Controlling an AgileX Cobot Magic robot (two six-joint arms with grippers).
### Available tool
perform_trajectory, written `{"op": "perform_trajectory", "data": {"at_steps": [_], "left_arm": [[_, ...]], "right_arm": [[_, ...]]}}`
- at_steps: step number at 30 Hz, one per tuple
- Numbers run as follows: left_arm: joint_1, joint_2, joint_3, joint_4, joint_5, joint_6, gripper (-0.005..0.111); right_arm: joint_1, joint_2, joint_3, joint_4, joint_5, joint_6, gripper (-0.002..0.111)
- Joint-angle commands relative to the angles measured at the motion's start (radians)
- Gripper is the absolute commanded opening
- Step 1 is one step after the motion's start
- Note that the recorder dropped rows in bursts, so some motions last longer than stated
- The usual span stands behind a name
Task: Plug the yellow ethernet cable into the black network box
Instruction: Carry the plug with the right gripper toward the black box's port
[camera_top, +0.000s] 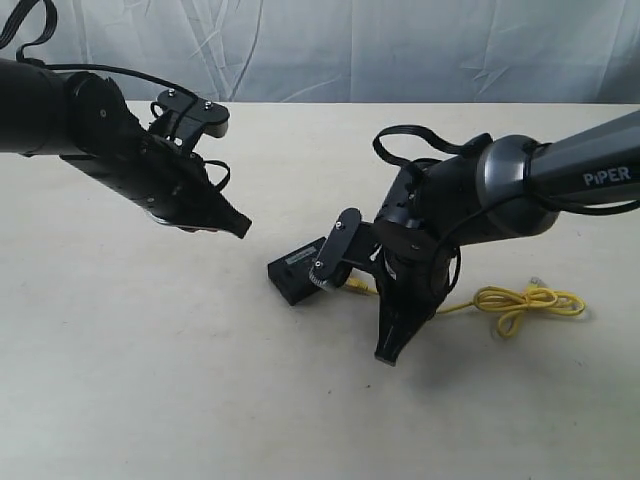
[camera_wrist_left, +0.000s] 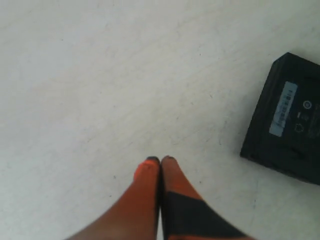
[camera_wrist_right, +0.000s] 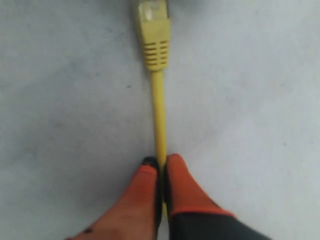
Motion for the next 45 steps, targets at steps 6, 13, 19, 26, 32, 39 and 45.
{"op": "perform_trajectory", "data": {"at_steps": [6, 13, 19, 26, 32, 39, 45], "left_arm": [[-0.003, 0.002, -0.006, -0.011, -0.020, 0.001, 0.000], [-0.003, 0.002, -0.006, -0.015, -0.020, 0.001, 0.000], [-0.003, 0.002, -0.006, -0.014, 0.015, 0.001, 0.000], [-0.003, -0.098, -0.038, -0.008, 0.092, 0.001, 0.000], [-0.003, -0.147, -0.040, -0.008, 0.125, 0.001, 0.000], [-0.003, -0.161, -0.040, -0.008, 0.125, 0.001, 0.000], [-0.003, -0.161, -0.040, -0.008, 0.111, 0.001, 0.000]], "right_arm": [[-0.004, 0.023, 0.005, -0.092, -0.004, 0.088, -0.001], [-0.004, -0.048, 0.005, -0.085, 0.098, 0.041, -0.001], [-0.004, -0.063, 0.007, -0.035, 0.117, 0.025, -0.001], [-0.004, -0.063, 0.007, 0.004, 0.093, 0.024, -0.001], [-0.004, -0.063, 0.007, 0.016, 0.090, 0.025, -0.001], [-0.004, -0.063, 0.007, 0.016, 0.089, 0.025, -0.001], [-0.004, -0.063, 0.007, 0.020, 0.076, 0.025, -0.001]]}}
